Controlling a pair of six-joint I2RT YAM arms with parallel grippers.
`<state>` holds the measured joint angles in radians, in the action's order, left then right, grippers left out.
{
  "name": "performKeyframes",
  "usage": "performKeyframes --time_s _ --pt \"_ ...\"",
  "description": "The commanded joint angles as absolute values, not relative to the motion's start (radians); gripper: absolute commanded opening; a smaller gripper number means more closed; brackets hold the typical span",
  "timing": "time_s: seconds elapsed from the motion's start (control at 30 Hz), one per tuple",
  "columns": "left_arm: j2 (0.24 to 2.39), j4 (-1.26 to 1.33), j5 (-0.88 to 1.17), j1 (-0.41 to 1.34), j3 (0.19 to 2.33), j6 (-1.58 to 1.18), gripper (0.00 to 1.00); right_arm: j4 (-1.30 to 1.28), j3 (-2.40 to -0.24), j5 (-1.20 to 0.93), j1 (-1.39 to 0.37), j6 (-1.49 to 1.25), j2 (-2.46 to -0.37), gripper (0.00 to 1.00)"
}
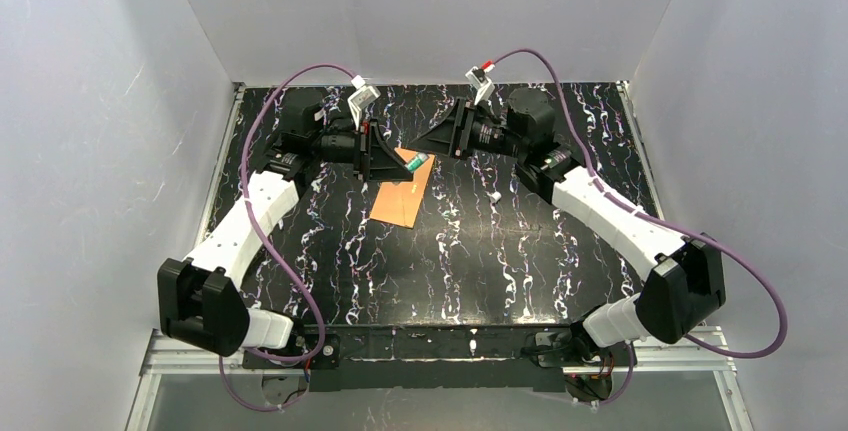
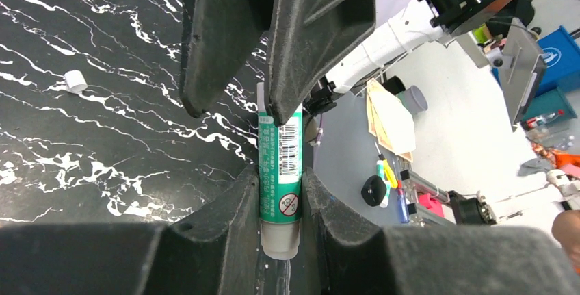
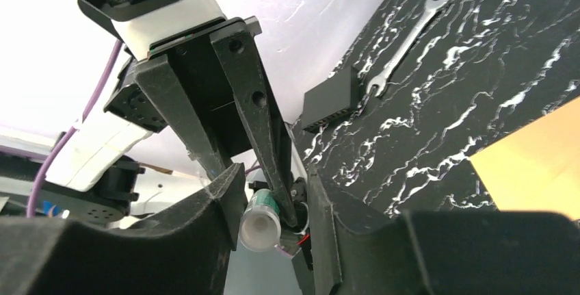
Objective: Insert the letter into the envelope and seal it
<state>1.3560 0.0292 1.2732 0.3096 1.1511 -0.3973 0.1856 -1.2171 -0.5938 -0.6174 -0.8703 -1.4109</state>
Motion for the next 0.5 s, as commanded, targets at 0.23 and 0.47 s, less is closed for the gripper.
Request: performKeyframes --time_s 0.23,0.47 --pt "1.310 0.061 1.288 0.309 1.156 -0.401 0.00 0.402 -1.148 -0.690 -0.617 -0.965 -1.352 0.64" --pt "1.315 0.064 1.261 0.309 1.161 -0.403 0.00 0.418 -1.111 -0.686 -0.617 -0.970 -1.321 0.47"
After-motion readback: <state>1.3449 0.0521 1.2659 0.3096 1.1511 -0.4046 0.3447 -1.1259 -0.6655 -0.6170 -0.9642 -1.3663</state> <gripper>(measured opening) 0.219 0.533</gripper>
